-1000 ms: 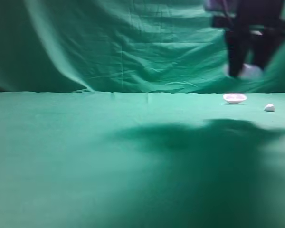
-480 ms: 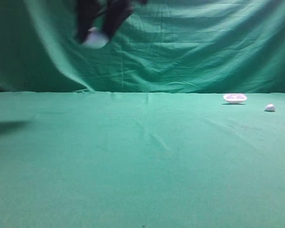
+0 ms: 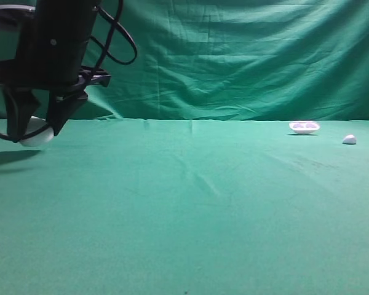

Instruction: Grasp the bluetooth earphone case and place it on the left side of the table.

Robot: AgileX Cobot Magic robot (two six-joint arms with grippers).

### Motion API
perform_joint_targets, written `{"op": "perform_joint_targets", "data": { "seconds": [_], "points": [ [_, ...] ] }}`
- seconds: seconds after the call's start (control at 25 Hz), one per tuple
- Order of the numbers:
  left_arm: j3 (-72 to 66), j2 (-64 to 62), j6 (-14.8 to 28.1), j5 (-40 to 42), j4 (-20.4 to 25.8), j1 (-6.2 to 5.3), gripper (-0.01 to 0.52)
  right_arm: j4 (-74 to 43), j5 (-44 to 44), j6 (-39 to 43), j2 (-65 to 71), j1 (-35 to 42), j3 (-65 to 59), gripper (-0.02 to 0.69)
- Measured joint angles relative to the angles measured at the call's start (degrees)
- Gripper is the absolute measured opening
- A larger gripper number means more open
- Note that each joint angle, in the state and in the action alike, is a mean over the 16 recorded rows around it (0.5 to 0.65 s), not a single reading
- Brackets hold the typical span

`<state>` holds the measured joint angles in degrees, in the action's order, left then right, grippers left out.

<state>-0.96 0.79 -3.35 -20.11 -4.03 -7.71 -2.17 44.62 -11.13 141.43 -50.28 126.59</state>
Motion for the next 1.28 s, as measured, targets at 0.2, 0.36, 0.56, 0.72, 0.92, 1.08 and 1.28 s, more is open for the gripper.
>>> {"op": "perform_joint_targets", "data": {
  "seconds": [0.2,0.36,0.56,0.72,0.92,1.08,1.28],
  "points": [
    [0.0,0.0,0.0,0.0,0.0,0.0,0.0,-0.4,2.3,0.0,-2.1,0.0,0.1,0.531],
    [0.0,0.0,0.0,0.0,0.0,0.0,0.0,-1.4,7.1,0.2,-4.9,0.0,0.1,0.463],
    [0.0,0.0,0.0,0.0,0.0,0.0,0.0,-3.2,15.1,1.9,-9.4,0.2,0.0,0.27],
    [0.0,0.0,0.0,0.0,0.0,0.0,0.0,-4.4,21.0,4.8,-13.7,1.2,-0.7,0.114],
    [0.0,0.0,0.0,0.0,0.0,0.0,0.0,-5.0,25.7,9.0,-20.9,4.0,-4.0,0.009],
    [0.0,0.0,0.0,0.0,0.0,0.0,0.0,-4.1,26.7,11.8,-28.3,7.4,-9.7,0.0],
    [0.0,0.0,0.0,0.0,0.0,0.0,0.0,-2.6,26.9,13.4,-39.3,12.2,-20.3,0.0]
  ]
}}
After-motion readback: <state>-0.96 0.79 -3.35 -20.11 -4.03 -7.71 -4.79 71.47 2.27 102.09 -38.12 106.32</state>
